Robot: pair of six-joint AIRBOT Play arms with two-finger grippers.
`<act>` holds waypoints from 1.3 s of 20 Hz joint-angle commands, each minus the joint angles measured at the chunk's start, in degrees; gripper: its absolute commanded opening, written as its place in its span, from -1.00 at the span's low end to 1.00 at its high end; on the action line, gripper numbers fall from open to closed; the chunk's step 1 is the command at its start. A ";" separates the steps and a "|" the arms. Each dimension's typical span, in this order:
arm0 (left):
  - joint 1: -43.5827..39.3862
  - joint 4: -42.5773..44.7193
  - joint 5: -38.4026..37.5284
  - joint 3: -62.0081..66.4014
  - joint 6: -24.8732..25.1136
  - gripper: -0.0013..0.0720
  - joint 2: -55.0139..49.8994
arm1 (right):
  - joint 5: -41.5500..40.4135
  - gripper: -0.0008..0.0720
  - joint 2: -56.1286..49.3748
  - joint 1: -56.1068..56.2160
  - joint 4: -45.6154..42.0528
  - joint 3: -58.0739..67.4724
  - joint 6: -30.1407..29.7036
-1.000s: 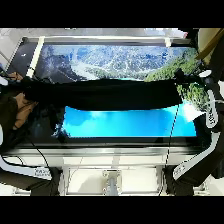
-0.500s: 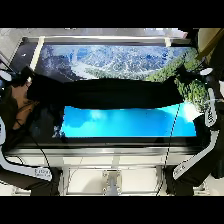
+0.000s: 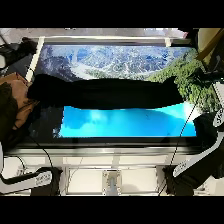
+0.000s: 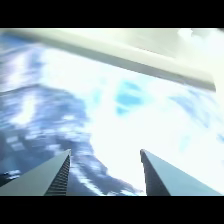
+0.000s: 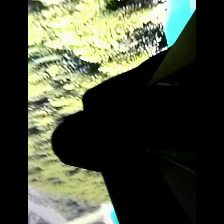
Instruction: Fold the clothes and pants, and hang the long-sleeved shirts on hangers.
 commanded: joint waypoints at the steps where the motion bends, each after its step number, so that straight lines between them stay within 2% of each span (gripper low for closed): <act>1: -8.85 0.28 -4.74 0.07 5.90 0.43 1.66 | 5.38 0.23 -3.61 -4.22 12.17 0.63 -6.43; 2: -10.97 0.44 -6.23 0.07 6.03 0.43 1.44 | 5.38 0.26 -4.72 -4.72 13.16 0.63 -7.26; 4: -14.32 0.42 -7.02 0.07 6.10 0.43 0.92 | 5.11 0.59 -6.69 -5.05 12.87 0.63 -8.35; 7: -17.68 0.44 -7.02 0.07 6.12 0.43 -0.15 | 4.81 0.61 -9.60 -5.01 12.87 0.63 -9.20; 8: -18.49 0.44 -7.02 0.07 6.12 0.43 -0.74 | 4.74 0.71 -10.43 -5.01 12.87 0.63 -9.27; 15: -20.55 0.39 -7.08 0.07 6.08 0.43 -5.27 | 4.35 0.74 -12.74 -4.07 10.25 0.63 -9.62; 22: -20.70 0.39 -7.08 0.07 6.10 0.42 -6.56 | 3.08 0.73 -12.98 1.75 7.15 0.66 -9.57; 23: -20.70 0.39 -7.08 0.07 6.08 0.43 -6.56 | 4.48 0.71 -12.98 2.36 7.10 0.63 -9.60; 24: -20.70 0.39 -7.08 0.07 6.10 0.43 -6.56 | 6.05 0.60 -12.98 3.02 7.10 0.63 -9.64; 26: -20.70 0.39 -7.08 0.07 6.08 0.42 -6.58 | 9.38 0.05 -12.94 3.78 8.50 0.66 -11.32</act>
